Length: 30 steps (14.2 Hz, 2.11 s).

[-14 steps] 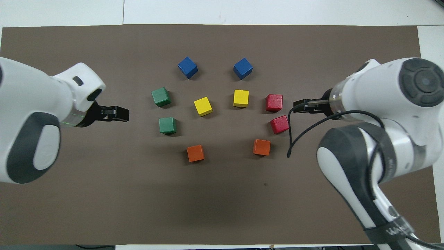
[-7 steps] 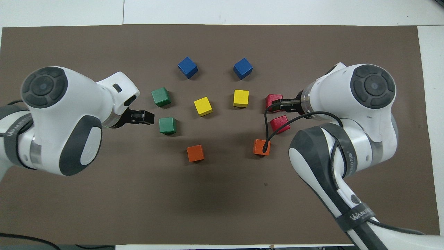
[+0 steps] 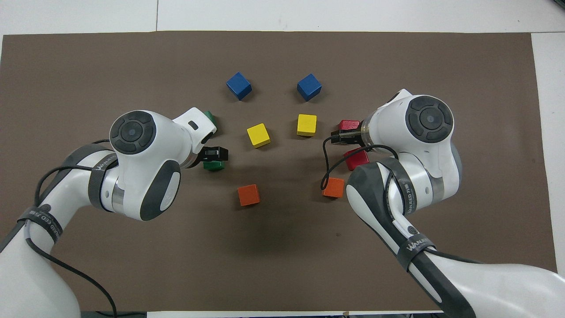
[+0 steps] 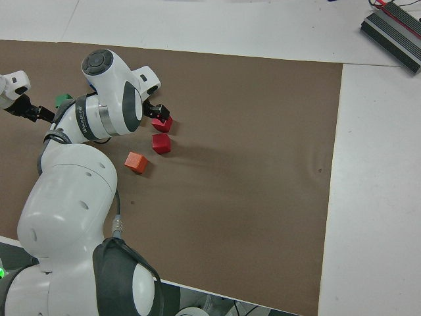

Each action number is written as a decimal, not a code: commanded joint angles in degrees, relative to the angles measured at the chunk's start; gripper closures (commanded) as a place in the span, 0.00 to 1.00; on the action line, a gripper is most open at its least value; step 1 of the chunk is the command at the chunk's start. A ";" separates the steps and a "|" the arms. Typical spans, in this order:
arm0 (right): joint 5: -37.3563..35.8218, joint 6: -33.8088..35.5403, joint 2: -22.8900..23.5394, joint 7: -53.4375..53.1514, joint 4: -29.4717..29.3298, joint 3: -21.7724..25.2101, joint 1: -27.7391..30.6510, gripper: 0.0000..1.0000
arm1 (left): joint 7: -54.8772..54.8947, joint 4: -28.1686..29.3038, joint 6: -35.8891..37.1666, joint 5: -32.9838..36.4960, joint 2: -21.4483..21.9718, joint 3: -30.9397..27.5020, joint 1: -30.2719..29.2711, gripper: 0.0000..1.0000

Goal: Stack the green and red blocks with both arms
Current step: 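Reach the left gripper to green while the right gripper reaches red, then grasp the green block with the left gripper while the right gripper grasps red, then carry green outward with the left gripper while the right gripper carries red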

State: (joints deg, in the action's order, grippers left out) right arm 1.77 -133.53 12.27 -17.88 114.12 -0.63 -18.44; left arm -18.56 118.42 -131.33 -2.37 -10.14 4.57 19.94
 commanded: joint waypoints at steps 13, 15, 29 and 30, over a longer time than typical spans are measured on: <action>-0.10 -8.85 -3.40 2.86 12.70 0.10 0.77 0.00 | -2.45 -0.74 -4.46 -0.01 -5.94 -1.23 2.73 1.00; -0.10 -10.95 -3.39 2.59 13.93 0.10 0.34 0.00 | -2.36 -1.17 -4.20 1.93 -5.85 -1.32 2.82 1.00; -2.21 12.13 -1.73 17.67 -5.37 0.54 10.24 1.00 | 28.64 -0.21 6.88 2.02 4.17 -1.41 -29.59 1.00; -2.21 12.33 -1.64 21.36 -6.09 0.54 12.96 1.00 | 30.23 -0.12 6.44 2.02 3.90 -1.41 -31.09 1.00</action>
State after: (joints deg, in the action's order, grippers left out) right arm 0.18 -124.45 9.66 -3.24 112.18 0.41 -10.40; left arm 8.08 116.28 -123.76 -0.99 -7.56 2.30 -8.06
